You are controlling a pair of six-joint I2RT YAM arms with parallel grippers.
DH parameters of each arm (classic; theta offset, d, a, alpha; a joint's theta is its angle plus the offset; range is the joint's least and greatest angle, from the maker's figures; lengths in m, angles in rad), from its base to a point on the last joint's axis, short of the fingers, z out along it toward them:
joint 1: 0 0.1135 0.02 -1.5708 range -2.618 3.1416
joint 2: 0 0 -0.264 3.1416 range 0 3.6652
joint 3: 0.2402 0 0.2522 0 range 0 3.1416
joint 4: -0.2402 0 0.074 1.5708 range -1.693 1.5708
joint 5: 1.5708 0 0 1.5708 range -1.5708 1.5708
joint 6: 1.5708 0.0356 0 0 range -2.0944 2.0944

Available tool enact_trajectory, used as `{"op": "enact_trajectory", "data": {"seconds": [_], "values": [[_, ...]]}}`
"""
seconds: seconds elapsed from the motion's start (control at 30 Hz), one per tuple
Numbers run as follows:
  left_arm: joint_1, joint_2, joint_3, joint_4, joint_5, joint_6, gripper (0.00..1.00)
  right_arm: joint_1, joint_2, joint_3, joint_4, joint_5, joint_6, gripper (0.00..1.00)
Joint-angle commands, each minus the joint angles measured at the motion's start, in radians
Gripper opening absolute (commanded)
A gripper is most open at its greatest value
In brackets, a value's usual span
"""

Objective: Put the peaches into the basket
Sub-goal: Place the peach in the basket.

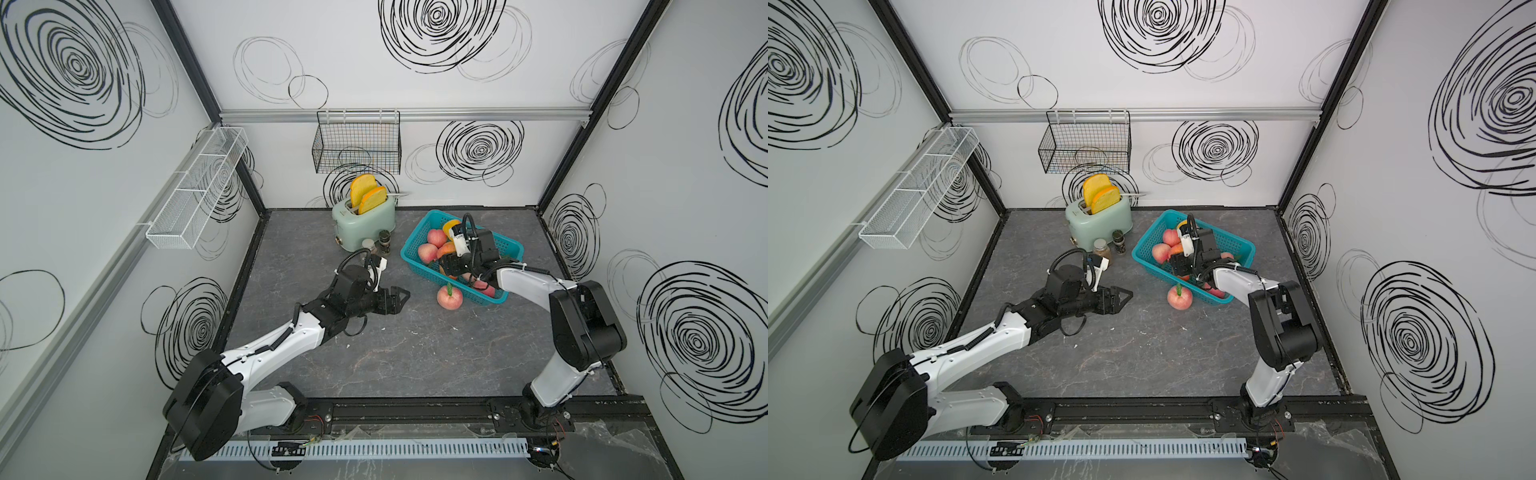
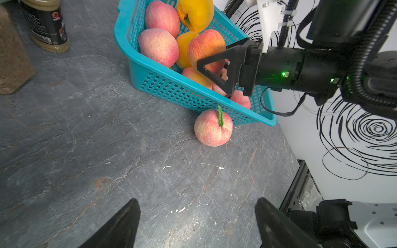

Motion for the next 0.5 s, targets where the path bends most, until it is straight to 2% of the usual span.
{"op": "enact_trajectory", "data": {"seconds": [0.0,0.27,0.47], "values": [[-0.011,0.009,0.032,0.052,-0.002,0.011,0.89,-0.001,-0.032,0.006,0.003,-0.002,-0.006,0.74],[-0.03,0.022,0.029,0.053,-0.015,0.011,0.9,-0.001,-0.106,-0.015,0.0,-0.011,0.001,0.8],[-0.058,0.029,0.03,0.053,-0.044,0.006,0.92,-0.001,-0.189,-0.063,0.006,-0.042,0.02,0.81]]}}
